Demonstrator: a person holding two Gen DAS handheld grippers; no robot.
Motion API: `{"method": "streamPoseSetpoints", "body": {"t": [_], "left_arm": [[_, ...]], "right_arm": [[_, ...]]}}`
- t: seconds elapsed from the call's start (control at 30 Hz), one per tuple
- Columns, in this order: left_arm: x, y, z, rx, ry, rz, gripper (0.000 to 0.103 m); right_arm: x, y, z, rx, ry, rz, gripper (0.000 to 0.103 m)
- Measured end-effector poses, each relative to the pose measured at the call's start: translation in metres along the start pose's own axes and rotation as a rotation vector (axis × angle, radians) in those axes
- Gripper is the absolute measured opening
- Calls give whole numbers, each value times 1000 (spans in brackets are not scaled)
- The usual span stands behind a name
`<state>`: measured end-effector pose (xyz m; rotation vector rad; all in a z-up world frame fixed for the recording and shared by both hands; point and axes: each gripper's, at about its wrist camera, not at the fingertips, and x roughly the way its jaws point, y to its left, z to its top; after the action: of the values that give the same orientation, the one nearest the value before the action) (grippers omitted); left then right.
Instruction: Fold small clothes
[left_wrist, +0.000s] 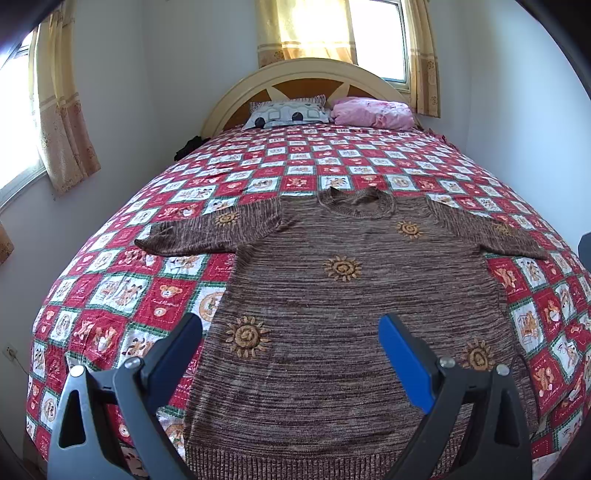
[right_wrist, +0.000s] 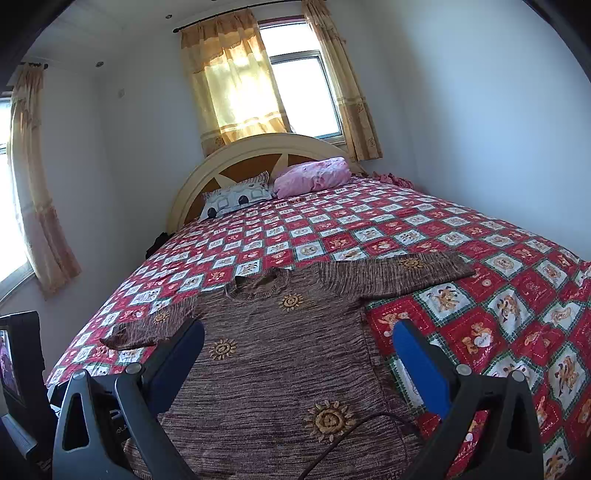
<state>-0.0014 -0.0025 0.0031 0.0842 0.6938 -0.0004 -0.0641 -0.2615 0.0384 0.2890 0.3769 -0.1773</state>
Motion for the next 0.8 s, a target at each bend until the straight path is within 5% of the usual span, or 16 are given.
{"method": "streamPoseSetpoints", "body": {"t": [0.8], "left_arm": [[0, 3, -2, -8, 0, 6, 98]], "right_arm": [[5, 2, -6, 1, 12, -4, 102]]}}
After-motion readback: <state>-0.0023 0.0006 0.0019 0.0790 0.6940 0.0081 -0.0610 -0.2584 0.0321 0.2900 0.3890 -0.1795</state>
